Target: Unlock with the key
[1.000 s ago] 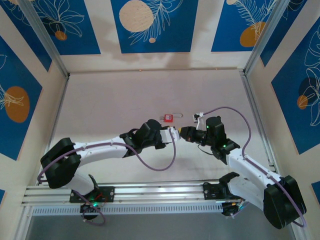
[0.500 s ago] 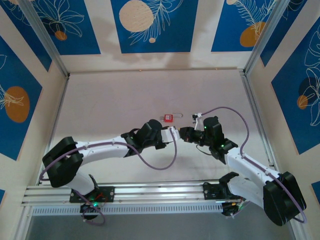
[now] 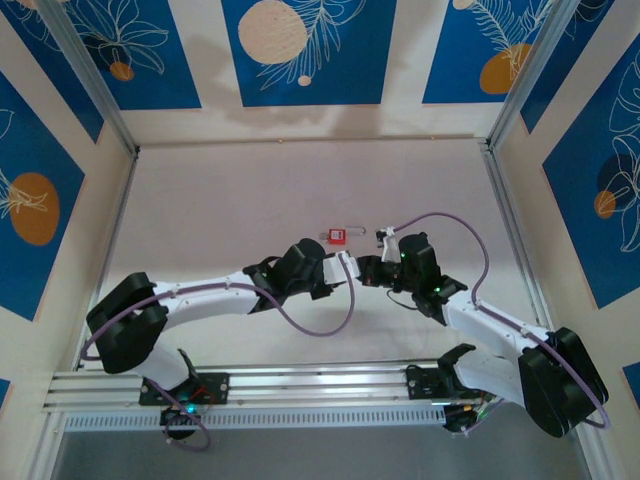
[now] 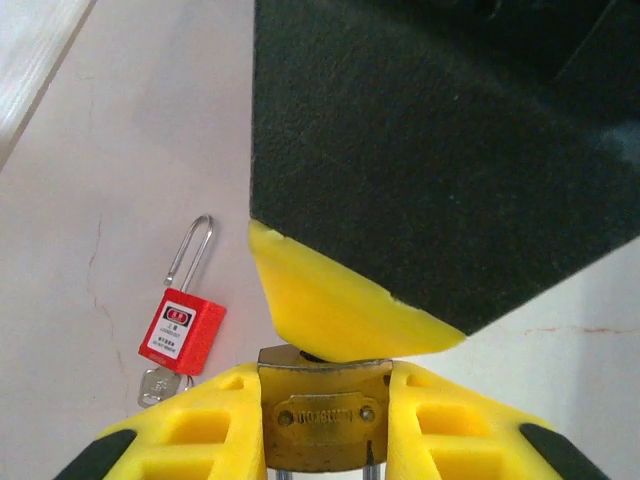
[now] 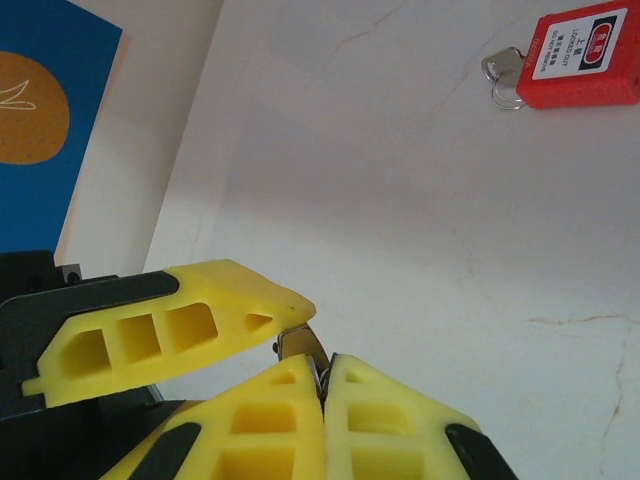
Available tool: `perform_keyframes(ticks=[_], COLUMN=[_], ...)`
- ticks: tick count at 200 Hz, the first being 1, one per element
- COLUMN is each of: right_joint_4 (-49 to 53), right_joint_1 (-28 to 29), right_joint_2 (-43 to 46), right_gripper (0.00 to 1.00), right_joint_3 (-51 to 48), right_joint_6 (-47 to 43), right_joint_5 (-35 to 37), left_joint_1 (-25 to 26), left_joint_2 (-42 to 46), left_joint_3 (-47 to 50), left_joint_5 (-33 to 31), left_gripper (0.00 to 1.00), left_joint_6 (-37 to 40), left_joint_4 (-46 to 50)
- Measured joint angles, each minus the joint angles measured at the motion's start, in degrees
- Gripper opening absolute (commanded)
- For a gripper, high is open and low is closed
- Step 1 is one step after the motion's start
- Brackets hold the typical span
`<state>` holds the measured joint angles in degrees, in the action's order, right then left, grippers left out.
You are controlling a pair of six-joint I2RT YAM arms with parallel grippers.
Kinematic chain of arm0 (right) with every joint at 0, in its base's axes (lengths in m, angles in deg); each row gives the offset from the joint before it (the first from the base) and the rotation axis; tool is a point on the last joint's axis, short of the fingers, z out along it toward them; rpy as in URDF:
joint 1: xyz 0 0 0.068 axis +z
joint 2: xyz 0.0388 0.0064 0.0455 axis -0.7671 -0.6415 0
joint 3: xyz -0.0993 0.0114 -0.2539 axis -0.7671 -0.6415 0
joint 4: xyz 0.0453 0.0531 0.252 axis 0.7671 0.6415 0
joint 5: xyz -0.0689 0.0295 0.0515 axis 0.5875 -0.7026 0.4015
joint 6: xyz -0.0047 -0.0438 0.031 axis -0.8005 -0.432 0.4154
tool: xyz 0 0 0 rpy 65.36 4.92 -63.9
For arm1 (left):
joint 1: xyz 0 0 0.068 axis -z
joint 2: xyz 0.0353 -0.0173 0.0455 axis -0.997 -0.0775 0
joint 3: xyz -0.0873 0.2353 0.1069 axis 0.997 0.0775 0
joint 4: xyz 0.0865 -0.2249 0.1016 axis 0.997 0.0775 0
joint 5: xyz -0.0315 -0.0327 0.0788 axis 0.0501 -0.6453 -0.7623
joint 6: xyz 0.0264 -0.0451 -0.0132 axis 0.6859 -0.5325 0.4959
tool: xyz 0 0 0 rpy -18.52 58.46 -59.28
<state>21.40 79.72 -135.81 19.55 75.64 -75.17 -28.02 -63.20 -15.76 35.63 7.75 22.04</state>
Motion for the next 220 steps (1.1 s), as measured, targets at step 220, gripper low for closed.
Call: perform_keyframes(ticks=[220], right_joint_4=[15.80], right_joint_1=[-12.72], right_joint_2=[12.90], right_gripper=[0.08], right_joint_3=[2.36], right_joint_6=[-2.27], right_joint_5=[-6.73], left_joint_1=[0.24], left_joint_2=[-0.09], left_joint_3=[-0.63], left_joint_5=[1.33], left_gripper=[0.27], left_joint_6=[0.26], left_joint_4=[-1.66])
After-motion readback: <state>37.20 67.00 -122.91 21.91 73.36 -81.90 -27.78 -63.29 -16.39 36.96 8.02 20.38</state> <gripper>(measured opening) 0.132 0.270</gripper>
